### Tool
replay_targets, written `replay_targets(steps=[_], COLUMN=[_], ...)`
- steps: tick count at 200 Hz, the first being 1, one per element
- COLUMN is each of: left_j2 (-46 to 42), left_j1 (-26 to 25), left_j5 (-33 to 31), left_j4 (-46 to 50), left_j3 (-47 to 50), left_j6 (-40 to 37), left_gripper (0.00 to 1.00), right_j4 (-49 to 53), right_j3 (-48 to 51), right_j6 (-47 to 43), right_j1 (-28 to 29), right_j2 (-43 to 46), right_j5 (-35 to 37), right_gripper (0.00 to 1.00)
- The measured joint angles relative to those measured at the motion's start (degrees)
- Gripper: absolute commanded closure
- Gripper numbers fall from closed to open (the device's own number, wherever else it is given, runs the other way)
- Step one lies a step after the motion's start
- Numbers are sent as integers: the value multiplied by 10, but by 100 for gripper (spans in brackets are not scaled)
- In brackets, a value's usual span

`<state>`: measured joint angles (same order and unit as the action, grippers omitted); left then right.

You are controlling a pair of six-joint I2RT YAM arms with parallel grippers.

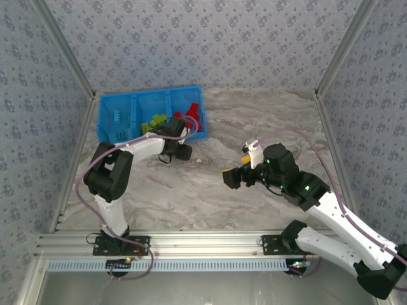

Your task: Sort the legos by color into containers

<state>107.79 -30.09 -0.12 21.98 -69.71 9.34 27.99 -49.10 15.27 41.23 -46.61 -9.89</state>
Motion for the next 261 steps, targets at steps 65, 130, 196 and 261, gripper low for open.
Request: replay_targets(steps=[65,130,196,261], left_j2=[7,-97,-326,-165], left_j1=[-11,-27,129,342], left_j5=[0,-10,-69,-60], left_j4=[1,4,-41,-71], left_j3=[0,53,63,-27], left_j6=[-9,-11,-18,41], left_gripper=[68,68,67,60], right_j4=[-2,-5,-17,-19], right_j3=[2,2,2,2], right_j6=[9,19,24,26], right_j1=[-3,-4,-5,-6], right_j2=[-5,-5,-5,11], right_j5=[0,0,0,0], right_gripper=[0,0,0,0])
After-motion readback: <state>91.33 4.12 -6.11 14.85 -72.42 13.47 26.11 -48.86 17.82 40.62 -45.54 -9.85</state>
